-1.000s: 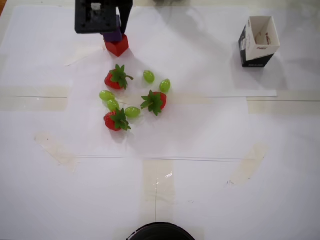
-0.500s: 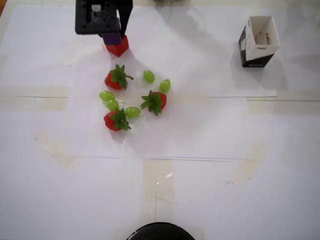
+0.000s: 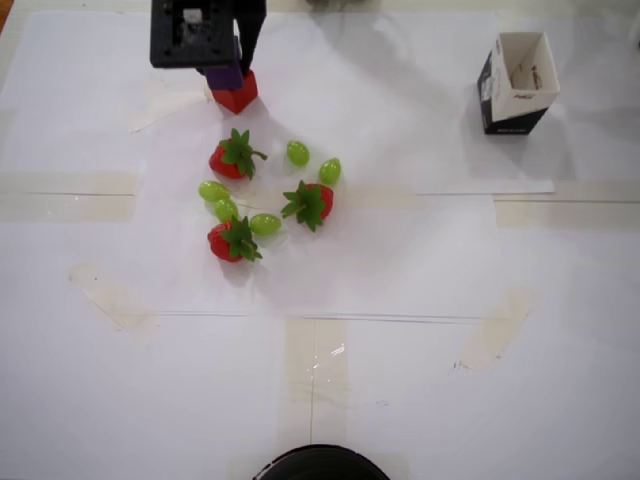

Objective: Put the purple cube on top of the red cube

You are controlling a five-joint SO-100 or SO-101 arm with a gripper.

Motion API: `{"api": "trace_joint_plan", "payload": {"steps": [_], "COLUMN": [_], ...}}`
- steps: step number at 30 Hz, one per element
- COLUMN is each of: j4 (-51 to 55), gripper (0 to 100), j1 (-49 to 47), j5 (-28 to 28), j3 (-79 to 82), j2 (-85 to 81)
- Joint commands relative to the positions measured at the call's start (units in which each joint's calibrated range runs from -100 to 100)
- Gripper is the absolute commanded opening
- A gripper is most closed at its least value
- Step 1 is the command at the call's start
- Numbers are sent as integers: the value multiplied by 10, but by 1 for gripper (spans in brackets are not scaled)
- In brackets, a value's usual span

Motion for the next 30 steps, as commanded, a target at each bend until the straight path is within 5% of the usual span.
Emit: {"api": "trace_joint_plan", "payload": {"steps": [1, 15, 30], "j4": [-1, 4, -5], "gripper": [7, 25, 28], "j1": [-7, -24, -29], "j5": [-6, -43, -42], "j3": [5, 12, 9], "j2": [11, 12, 7]}}
